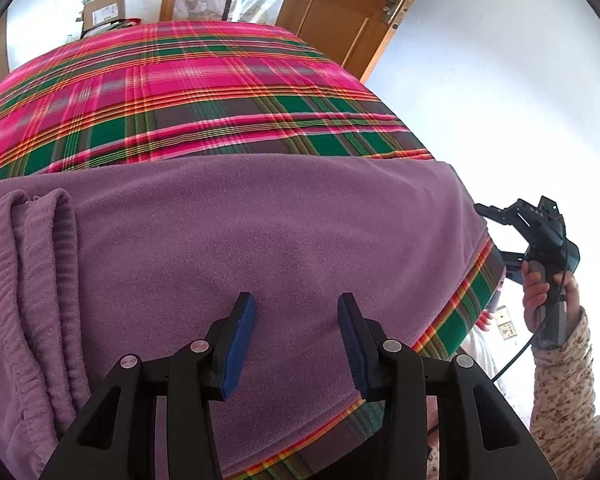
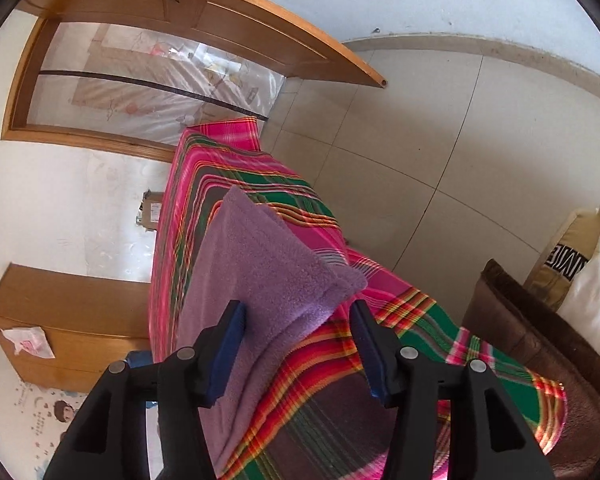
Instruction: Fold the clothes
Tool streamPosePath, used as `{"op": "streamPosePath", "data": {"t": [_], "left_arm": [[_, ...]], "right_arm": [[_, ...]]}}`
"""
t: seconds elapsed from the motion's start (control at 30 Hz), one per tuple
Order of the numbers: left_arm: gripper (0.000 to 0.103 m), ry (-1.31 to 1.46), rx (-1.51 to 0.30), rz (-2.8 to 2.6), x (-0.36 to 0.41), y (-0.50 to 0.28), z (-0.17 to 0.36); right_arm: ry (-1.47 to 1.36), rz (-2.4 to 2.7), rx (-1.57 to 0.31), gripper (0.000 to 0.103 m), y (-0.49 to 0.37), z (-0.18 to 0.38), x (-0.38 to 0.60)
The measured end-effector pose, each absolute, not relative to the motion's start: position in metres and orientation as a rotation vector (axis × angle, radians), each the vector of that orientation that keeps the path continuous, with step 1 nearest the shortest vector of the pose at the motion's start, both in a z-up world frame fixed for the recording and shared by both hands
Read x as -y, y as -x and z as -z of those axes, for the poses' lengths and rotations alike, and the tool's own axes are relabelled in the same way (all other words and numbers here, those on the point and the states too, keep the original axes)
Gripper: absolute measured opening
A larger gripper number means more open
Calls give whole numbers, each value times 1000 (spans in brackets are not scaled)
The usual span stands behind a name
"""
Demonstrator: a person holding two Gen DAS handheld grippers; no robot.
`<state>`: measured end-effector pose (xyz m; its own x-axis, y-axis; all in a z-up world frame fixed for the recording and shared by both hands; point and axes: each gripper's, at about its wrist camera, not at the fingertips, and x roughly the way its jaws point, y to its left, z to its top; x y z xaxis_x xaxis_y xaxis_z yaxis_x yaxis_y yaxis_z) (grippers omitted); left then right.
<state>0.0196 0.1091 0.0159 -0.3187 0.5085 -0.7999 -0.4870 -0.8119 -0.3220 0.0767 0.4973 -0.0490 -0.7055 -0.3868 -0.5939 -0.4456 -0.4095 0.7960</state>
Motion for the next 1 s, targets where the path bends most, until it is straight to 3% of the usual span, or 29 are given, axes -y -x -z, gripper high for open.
{"op": "streamPosePath", "data": {"t": [0.3, 0.47, 0.77, 1.0], "left_arm": [[44, 1312, 28, -2157, -109, -20, -16], [44, 1312, 31, -2149, -112, -21, -17], [45, 1245, -36, -2087, -142, -29, -22], [45, 1235, -52, -2044, -161, -30, -17]], "right_arm": [[1121, -2384, -1577, 34, -70, 32, -489], [1050, -2456, -1388, 7, -72, 11, -481], [950, -2596, -1013, 6, -78, -26, -456], [1014, -2530, -969, 6, -70, -10, -457]]}}
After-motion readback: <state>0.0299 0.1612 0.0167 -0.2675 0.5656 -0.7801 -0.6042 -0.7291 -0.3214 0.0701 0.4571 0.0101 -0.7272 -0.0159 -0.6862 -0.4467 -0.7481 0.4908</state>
